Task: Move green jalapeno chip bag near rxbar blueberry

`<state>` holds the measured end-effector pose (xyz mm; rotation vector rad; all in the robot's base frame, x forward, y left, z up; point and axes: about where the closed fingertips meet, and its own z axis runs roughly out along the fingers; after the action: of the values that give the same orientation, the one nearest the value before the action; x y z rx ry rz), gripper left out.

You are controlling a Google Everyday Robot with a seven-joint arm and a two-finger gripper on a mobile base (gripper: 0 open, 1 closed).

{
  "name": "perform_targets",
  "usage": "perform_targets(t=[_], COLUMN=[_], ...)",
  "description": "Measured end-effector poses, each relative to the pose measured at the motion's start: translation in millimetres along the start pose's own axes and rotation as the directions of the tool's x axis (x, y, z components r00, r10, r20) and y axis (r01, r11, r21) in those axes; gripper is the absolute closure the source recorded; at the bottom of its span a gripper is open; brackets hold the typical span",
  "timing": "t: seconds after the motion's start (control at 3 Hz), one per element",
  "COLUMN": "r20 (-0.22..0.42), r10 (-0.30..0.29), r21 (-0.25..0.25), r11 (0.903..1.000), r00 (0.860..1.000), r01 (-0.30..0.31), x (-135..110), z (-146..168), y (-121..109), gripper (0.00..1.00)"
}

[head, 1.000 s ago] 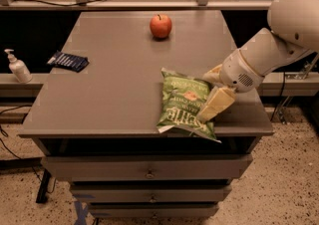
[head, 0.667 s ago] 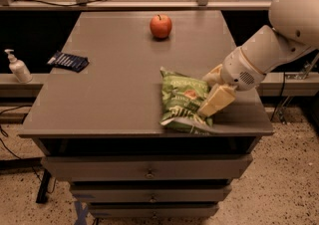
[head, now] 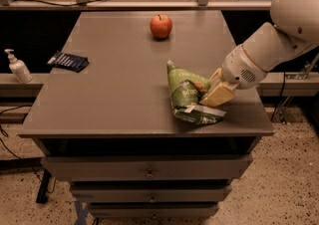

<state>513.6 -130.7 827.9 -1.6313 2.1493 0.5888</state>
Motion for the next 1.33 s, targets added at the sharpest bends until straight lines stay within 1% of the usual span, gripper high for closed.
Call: perform_targets(t=[0.33, 0.67, 1.0, 1.33], r20=[0.051, 0.162, 0.187, 0.192], r10=[-0.005, 0.002, -0.02, -0.015], r21=[0.027, 0.092, 0.128, 0.12], r11=[0.9996, 0.9956, 0.9918, 0.9928], r00=[0.999, 0.987, 0.982, 0.981], r01=[0.003, -0.017, -0.004, -0.009], x=[-19, -61, -73, -72], z=[-28, -91, -109, -107], y=[-7, -18, -23, -22], gripper=[1.0, 1.0, 1.0, 1.0])
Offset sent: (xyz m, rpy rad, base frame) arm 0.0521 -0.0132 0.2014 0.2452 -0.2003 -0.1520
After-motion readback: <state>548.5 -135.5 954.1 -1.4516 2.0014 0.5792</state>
